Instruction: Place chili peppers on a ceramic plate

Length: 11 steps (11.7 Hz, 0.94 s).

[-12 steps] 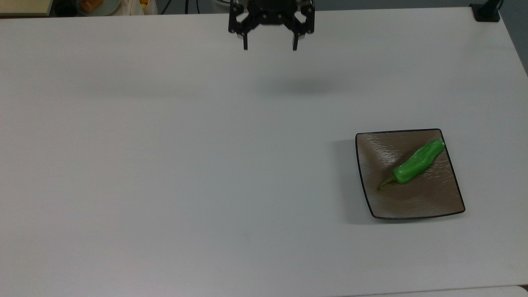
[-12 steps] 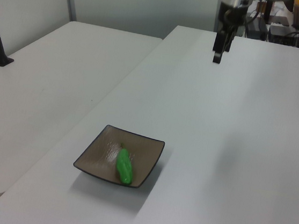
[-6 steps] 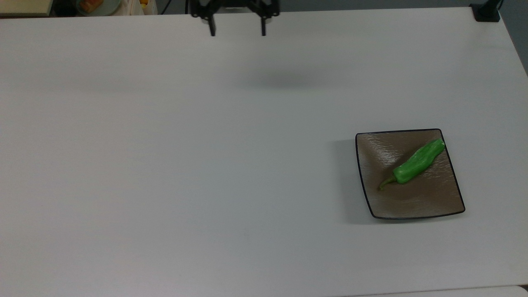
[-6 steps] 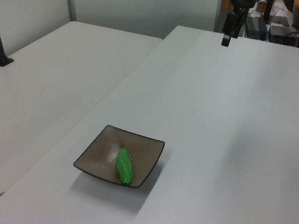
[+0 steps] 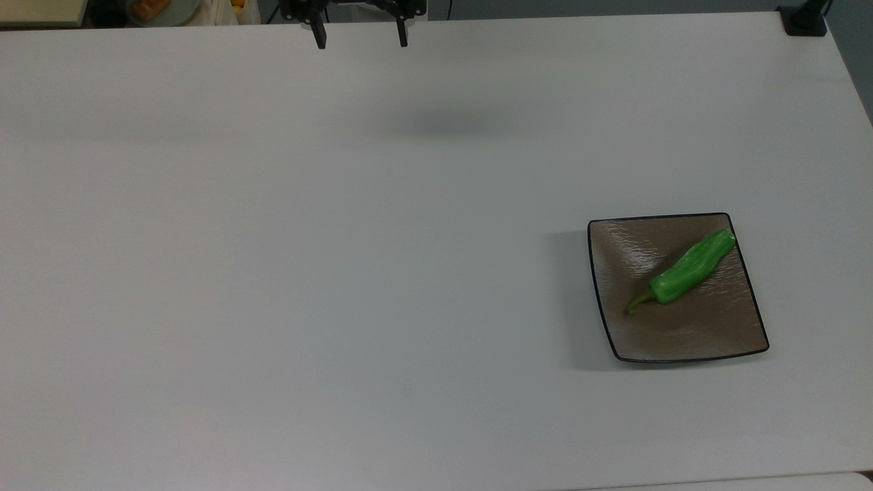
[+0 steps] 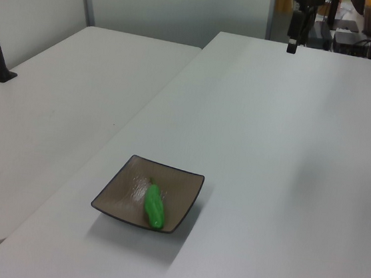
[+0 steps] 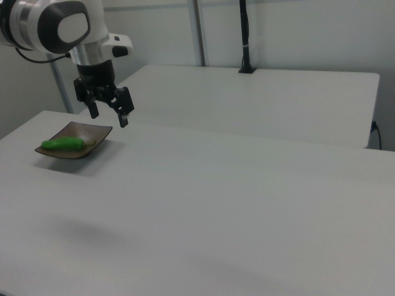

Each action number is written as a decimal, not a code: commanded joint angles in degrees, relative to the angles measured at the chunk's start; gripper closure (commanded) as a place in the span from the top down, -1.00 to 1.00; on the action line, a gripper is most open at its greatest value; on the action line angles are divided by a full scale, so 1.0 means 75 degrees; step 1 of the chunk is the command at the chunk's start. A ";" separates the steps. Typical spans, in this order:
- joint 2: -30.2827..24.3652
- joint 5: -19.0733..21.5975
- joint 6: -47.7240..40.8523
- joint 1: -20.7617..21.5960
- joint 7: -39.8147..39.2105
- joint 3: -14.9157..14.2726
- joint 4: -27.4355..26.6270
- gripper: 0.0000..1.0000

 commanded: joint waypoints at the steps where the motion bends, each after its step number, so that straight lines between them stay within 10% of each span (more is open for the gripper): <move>1: -0.0192 -0.0243 -0.0048 0.0117 -0.0142 -0.0023 -0.0218 1.00; 11: -0.0275 -0.0783 -0.0153 0.0258 -0.0260 0.0013 -0.0241 1.00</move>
